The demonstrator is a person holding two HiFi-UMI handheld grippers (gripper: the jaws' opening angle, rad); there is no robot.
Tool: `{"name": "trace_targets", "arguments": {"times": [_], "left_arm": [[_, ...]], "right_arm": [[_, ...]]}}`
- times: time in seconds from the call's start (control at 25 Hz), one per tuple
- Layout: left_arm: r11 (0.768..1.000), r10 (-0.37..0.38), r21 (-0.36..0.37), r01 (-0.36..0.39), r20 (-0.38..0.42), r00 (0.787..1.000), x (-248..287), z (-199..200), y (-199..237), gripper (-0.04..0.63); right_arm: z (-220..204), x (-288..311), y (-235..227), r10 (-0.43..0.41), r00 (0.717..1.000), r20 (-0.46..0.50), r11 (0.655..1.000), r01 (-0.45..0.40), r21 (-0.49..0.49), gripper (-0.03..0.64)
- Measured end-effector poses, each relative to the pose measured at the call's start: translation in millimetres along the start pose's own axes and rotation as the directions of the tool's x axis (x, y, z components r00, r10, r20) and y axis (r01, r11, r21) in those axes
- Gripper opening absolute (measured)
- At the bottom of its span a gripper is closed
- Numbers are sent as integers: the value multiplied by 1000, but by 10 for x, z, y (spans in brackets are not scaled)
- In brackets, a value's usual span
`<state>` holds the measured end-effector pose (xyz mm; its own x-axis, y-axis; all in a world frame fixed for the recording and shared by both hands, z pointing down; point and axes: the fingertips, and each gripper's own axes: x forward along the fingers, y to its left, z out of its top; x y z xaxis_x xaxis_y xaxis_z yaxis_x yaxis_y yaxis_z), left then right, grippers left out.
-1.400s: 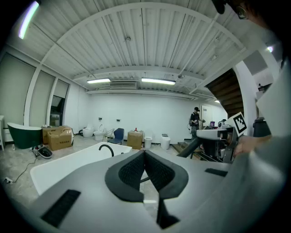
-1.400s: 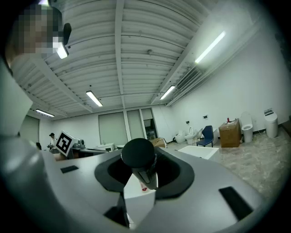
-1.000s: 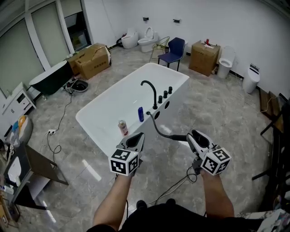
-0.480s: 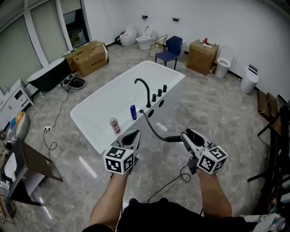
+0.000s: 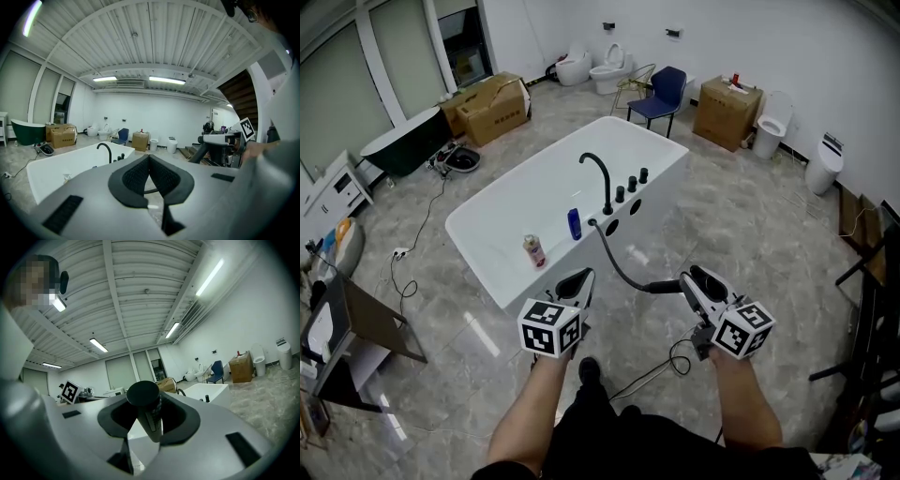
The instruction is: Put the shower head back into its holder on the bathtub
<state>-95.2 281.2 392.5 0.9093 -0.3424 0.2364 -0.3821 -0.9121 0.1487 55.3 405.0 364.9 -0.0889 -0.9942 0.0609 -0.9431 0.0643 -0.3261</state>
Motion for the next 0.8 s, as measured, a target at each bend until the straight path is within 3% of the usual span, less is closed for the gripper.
{"name": "trace_targets", "arguments": {"times": [0.8], "left_arm": [[997, -78, -13, 78, 5, 997, 1160, 323, 867, 15]], "right_arm": [[460, 1134, -673, -74, 997, 29, 997, 74, 1, 133]]}}
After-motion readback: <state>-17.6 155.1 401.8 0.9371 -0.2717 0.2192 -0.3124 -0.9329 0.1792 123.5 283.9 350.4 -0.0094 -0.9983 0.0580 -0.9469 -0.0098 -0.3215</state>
